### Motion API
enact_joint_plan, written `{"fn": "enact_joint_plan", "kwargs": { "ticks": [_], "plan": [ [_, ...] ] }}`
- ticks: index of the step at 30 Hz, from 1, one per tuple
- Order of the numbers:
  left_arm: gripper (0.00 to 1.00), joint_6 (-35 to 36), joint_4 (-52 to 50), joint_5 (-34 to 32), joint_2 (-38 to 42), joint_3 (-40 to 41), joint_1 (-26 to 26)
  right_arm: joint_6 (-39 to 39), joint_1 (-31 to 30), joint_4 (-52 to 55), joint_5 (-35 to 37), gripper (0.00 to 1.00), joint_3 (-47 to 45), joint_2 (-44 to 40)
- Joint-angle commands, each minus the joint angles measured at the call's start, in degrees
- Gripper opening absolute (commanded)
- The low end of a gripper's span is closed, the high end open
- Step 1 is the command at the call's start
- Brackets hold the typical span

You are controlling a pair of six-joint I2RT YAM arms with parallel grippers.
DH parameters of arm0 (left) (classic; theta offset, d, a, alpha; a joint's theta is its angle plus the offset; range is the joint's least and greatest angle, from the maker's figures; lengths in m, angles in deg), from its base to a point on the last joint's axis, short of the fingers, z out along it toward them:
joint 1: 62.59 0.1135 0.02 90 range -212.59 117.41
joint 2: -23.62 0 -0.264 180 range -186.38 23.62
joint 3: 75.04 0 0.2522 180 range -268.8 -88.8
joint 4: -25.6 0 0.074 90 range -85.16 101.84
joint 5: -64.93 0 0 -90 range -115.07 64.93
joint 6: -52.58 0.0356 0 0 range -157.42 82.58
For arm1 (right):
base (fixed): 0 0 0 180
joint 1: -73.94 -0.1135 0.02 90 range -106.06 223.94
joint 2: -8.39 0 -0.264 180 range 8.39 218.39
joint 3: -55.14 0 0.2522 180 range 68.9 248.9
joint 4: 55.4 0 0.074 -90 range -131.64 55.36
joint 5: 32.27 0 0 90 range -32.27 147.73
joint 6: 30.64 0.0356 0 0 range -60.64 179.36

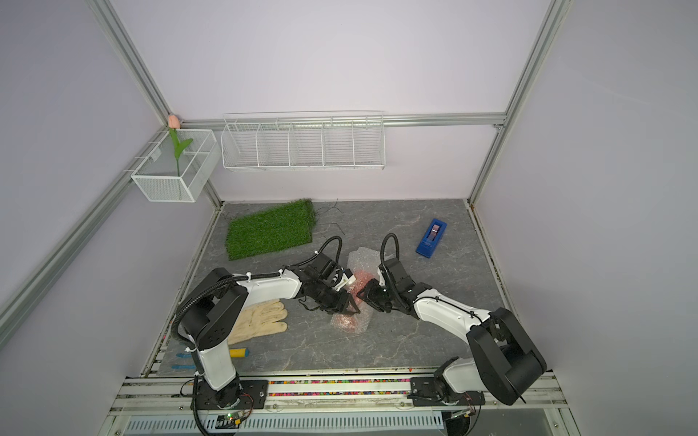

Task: Wrap wine glasses in bubble wrap
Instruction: Wrap the wine glass in bubble wrap.

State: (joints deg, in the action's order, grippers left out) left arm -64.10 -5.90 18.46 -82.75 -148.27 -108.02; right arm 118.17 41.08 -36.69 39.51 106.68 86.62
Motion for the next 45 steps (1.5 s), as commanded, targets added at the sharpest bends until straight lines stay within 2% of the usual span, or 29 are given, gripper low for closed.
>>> {"fn": "enact_joint_plan", "kwargs": {
  "ticks": [1,7,10,16,26,28,32,36,40,45],
  "plan": [
    [0.39,1.4,-6.0,-1.4,-1.8,-0.6,-1.0,-2.7,2.5,3.2,0.4,0.46,2.0,-3.6],
    [0.35,1.6,-5.5,-2.0,-1.5,-0.8,-1.0,-9.4,9.1,13.0,1.6,0.52,3.5,-8.3],
    [0.33,1.5,-5.2,-1.9,-1.5,-1.1,-1.0,-11.4,10.0,15.7,1.6,0.55,4.4,-8.5],
    [0.31,1.5,-4.1,-2.8,-0.8,-1.2,-1.1,-12.4,9.8,15.2,0.2,0.61,4.2,-6.6],
    [0.30,1.8,-4.4,-3.2,-1.2,-1.7,-1.9,-12.6,5.9,14.1,1.4,0.63,6.2,-1.0],
    [0.30,1.8,-4.4,-3.1,-1.4,-1.8,-1.9,-12.3,5.7,13.5,1.5,0.57,6.1,-0.2],
    [0.31,1.9,-4.4,-3.4,-1.9,-1.8,-1.9,-12.3,4.9,14.1,2.7,0.30,6.9,-0.8],
    [0.33,1.8,-4.3,-3.4,-2.4,-2.0,-1.9,-12.3,3.7,15.9,4.3,0.13,8.4,-2.4],
    [0.34,2.1,-4.6,-3.4,-2.8,-2.5,-1.8,-11.9,2.0,16.2,4.9,0.07,10.0,-2.8],
    [0.35,2.5,-5.0,-3.4,-3.5,-2.8,-1.9,-11.6,-0.5,15.7,5.8,0.07,12.1,-0.6]
  ]
}}
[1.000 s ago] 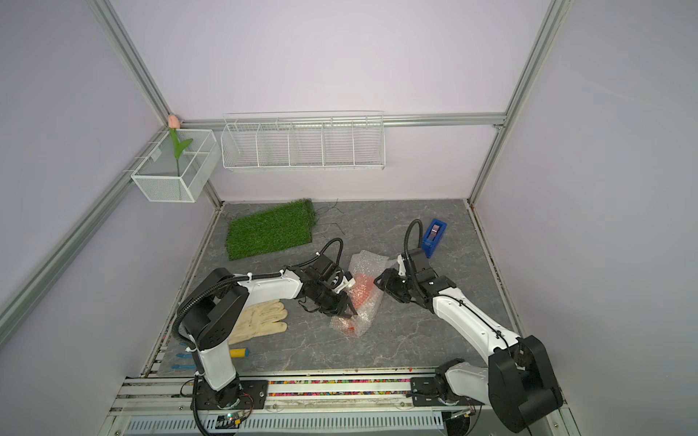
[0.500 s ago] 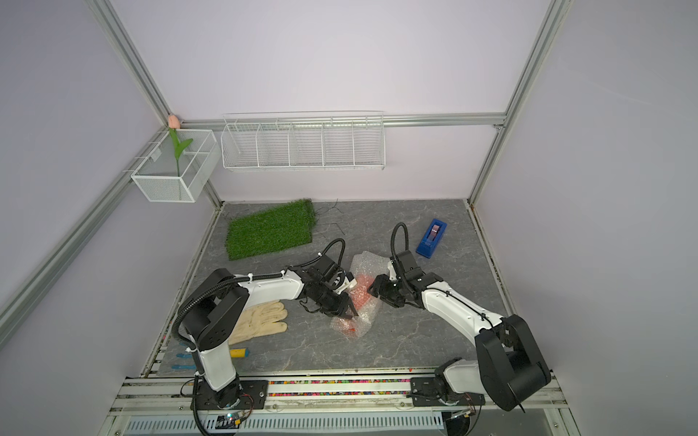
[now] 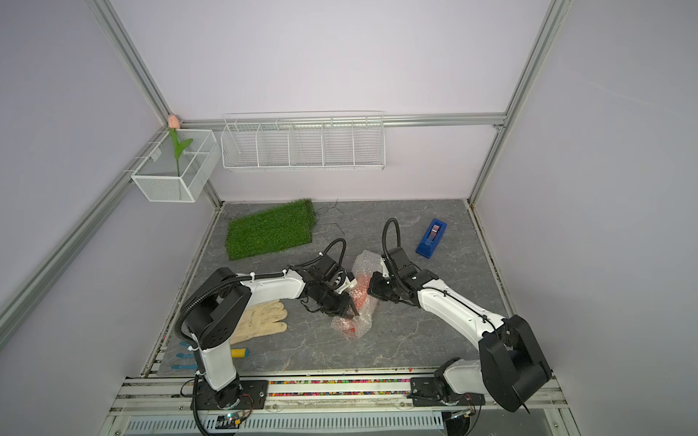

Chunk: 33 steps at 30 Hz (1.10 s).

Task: Wrap wine glasses in bubble wrap
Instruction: Wrap the wine glass in bubble wrap.

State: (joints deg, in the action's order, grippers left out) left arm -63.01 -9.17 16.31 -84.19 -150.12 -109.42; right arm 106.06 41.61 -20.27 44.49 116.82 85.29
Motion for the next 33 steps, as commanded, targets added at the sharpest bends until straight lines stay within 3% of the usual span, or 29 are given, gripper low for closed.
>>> {"fn": "enact_joint_plan", "kwargs": {
  "ticks": [1,9,23,28,33],
  "plan": [
    [0.35,1.5,-1.8,-1.3,-2.1,-1.0,-0.5,0.7,-1.2,-1.3,0.7,0.07,2.0,1.4],
    [0.36,2.1,-2.4,-1.0,-2.0,-1.1,-0.4,0.9,-2.7,-4.2,1.3,0.07,4.2,6.1],
    [0.91,-0.6,0.7,-1.5,5.8,2.4,3.2,1.0,-2.7,-5.2,0.4,0.07,5.5,11.3],
    [0.99,-3.4,2.5,-2.0,7.2,4.1,4.7,1.1,-2.7,-5.4,0.2,0.07,5.7,11.9],
    [1.00,-6.3,6.2,0.4,6.2,4.1,5.3,1.2,-2.7,-5.5,0.1,0.07,5.9,12.2]
  ]
}}
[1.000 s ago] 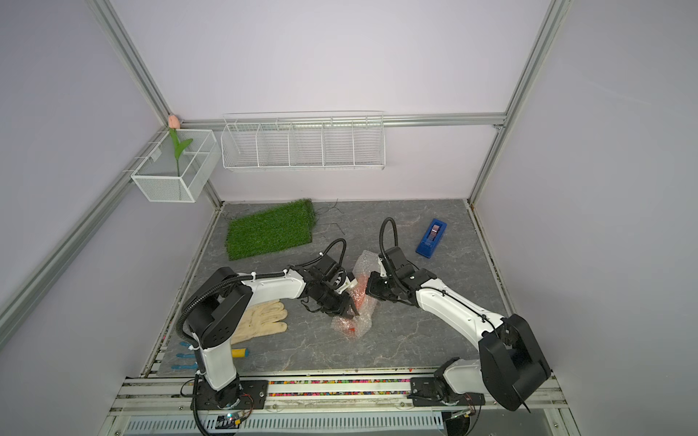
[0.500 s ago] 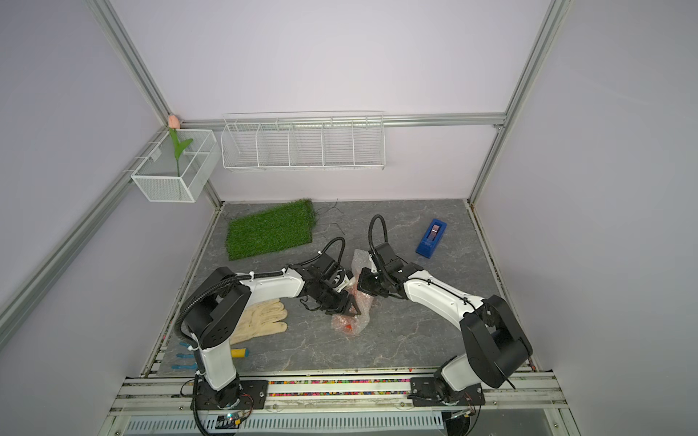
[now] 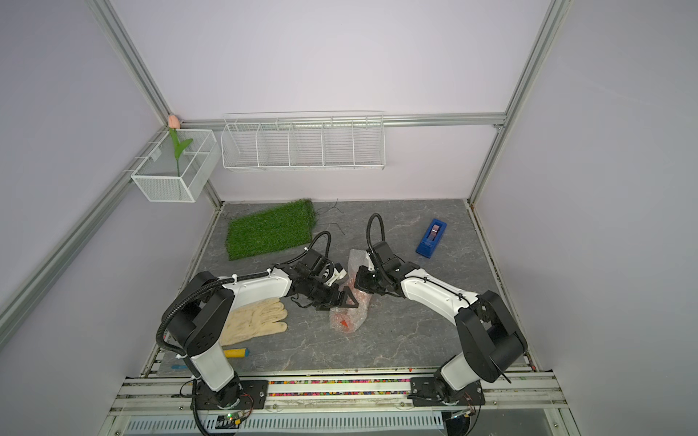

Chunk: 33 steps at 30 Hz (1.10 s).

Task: Wrap wine glasses in bubble wrap
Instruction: Wrap the wine glass in bubble wrap.

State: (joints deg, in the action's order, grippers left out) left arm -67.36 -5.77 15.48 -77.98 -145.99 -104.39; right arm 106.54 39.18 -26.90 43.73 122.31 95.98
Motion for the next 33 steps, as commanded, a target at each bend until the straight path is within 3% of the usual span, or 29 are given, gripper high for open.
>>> {"fn": "enact_joint_plan", "kwargs": {
  "ticks": [1,11,16,17,22,24,28,33],
  "plan": [
    [1.00,-1.8,2.6,1.1,-0.5,-0.3,0.1,0.8,-0.3,1.1,0.8,0.06,0.5,1.6],
    [0.98,1.0,-0.7,-4.1,-3.3,-1.4,-2.3,0.5,0.0,1.7,0.5,0.07,1.0,1.5],
    [0.69,1.2,0.4,-6.2,-2.8,0.2,-2.3,-0.2,1.2,2.2,-0.3,0.11,1.2,0.5],
    [0.59,1.1,0.6,-6.6,-2.9,0.5,-2.3,-0.4,1.6,2.2,-0.3,0.15,1.2,0.2],
    [0.42,0.9,1.8,-9.6,-1.5,1.5,-3.1,-1.7,4.2,2.7,-1.6,0.40,0.8,-2.5],
    [0.31,0.4,1.7,-10.8,-1.0,1.4,-3.4,-2.6,6.1,3.5,-2.3,0.48,0.9,-4.7],
    [0.24,-1.0,2.3,-12.1,-0.7,1.3,-4.0,-5.7,11.8,8.6,-2.6,0.59,2.5,-10.9],
    [0.16,-3.8,2.9,-13.6,-0.6,1.0,-4.3,-9.9,22.4,13.8,-2.9,0.63,4.5,-17.1]
  ]
}}
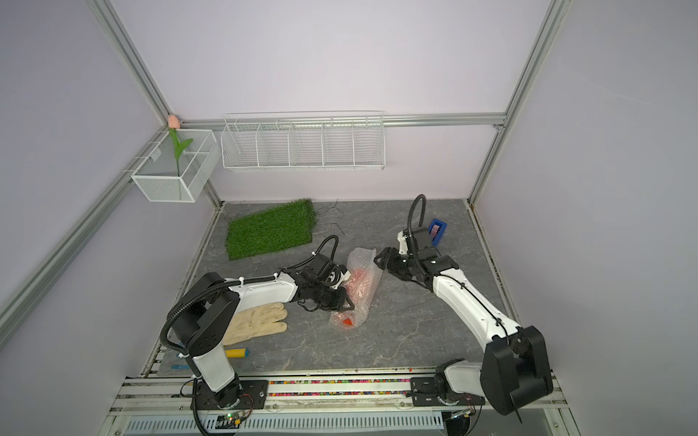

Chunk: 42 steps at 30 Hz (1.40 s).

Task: Wrap wine glasses in bubble wrap
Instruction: Wrap the wine glass in bubble wrap, then tear off the tape using the Tape Cutter.

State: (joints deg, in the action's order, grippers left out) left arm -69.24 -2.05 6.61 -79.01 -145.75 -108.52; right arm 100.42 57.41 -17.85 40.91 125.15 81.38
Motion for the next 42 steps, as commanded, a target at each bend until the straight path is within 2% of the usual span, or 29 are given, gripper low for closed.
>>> {"fn": "enact_joint_plan", "kwargs": {
  "ticks": [1,6,10,12,22,32,42],
  "plan": [
    [0.16,-2.5,-0.8,-5.5,0.7,0.7,-0.5,-4.4,7.7,4.7,-0.7,0.63,1.6,-2.9],
    [0.16,-3.8,-1.7,-9.2,1.2,-0.7,-2.2,-4.7,20.5,1.4,-7.3,0.60,1.0,1.1],
    [0.14,-5.2,1.3,-8.9,0.8,-0.4,-2.6,-4.6,25.8,-1.0,-10.3,0.59,3.3,8.2],
    [0.13,-5.0,1.6,-9.5,0.4,-0.7,-2.9,-5.5,26.6,-0.8,-11.2,0.59,5.7,12.0],
    [0.09,-2.5,-0.2,-11.3,-1.2,-3.7,-3.9,-6.7,27.1,3.0,-4.6,0.58,16.4,24.3],
    [0.08,-1.9,-0.4,-10.5,-2.4,-5.0,-4.0,-7.0,28.1,3.9,-4.7,0.56,26.0,36.0],
    [0.07,-1.6,-0.9,-10.1,-3.4,-5.4,-4.1,-6.5,28.2,1.3,-8.6,0.43,29.3,42.9]
  ]
}}
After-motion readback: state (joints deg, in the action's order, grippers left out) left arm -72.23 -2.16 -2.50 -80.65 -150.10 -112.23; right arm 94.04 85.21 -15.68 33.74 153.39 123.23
